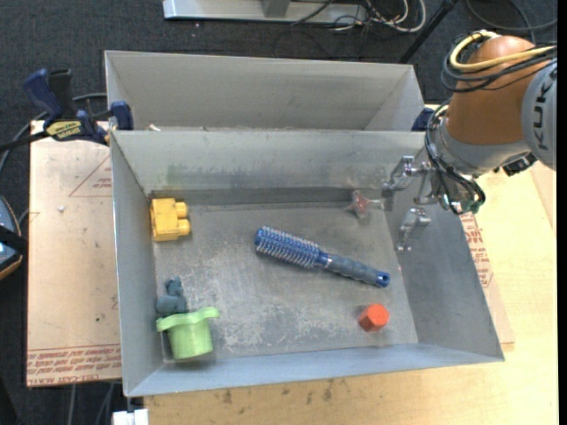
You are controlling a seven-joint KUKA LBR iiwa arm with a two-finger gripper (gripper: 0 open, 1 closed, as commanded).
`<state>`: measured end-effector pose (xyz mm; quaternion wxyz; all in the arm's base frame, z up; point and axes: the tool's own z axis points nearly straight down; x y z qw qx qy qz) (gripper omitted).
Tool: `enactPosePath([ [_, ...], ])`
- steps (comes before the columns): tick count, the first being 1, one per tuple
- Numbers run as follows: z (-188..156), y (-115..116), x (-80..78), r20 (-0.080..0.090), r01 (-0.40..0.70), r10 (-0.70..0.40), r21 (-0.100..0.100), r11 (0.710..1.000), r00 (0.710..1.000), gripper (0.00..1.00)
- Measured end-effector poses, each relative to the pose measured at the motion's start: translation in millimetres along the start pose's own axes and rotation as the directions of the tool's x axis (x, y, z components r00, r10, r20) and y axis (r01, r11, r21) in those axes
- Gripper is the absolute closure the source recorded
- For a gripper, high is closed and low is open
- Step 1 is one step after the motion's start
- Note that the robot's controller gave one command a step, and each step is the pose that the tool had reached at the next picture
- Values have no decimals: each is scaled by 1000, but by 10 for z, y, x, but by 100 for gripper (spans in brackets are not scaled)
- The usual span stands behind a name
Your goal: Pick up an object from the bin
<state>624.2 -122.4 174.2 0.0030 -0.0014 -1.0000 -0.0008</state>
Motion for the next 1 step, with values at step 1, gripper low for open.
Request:
enactPosePath([
  [1,962,117,542,3,211,-211,0,977,977,0],
])
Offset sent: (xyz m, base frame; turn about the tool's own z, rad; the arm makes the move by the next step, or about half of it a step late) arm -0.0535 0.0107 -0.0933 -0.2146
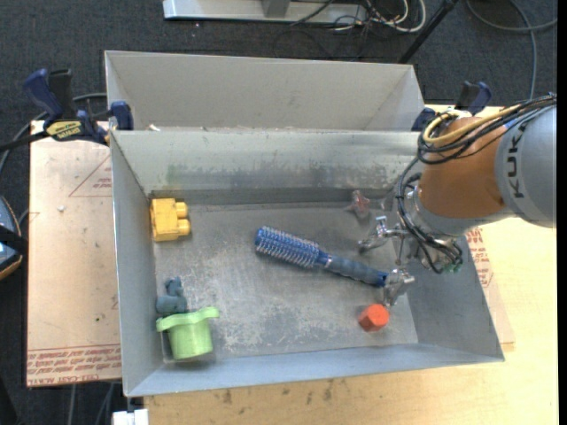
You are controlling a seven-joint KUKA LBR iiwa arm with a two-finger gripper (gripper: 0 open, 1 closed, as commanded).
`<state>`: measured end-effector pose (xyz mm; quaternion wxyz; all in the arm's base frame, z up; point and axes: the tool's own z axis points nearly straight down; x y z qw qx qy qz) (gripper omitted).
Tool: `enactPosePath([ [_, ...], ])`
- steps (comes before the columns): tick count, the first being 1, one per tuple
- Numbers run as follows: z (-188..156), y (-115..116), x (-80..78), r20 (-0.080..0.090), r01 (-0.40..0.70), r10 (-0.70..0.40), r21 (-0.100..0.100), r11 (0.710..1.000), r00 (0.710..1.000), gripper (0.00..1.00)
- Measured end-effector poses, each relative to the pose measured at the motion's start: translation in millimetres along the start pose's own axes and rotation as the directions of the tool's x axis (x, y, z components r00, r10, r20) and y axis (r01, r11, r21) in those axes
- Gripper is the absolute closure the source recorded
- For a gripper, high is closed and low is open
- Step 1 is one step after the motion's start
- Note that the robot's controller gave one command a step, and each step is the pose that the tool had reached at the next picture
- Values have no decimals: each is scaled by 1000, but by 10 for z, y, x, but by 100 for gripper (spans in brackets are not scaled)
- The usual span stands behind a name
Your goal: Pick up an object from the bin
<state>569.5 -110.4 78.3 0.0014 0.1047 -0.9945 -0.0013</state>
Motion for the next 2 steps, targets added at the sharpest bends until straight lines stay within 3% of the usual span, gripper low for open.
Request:
enactPosePath([
  [1,-21,-6,-16,4,2,-2,3,1000,1000,100],
  [2,-1540,-280,-17,12,127,-128,9,992,992,100],
])
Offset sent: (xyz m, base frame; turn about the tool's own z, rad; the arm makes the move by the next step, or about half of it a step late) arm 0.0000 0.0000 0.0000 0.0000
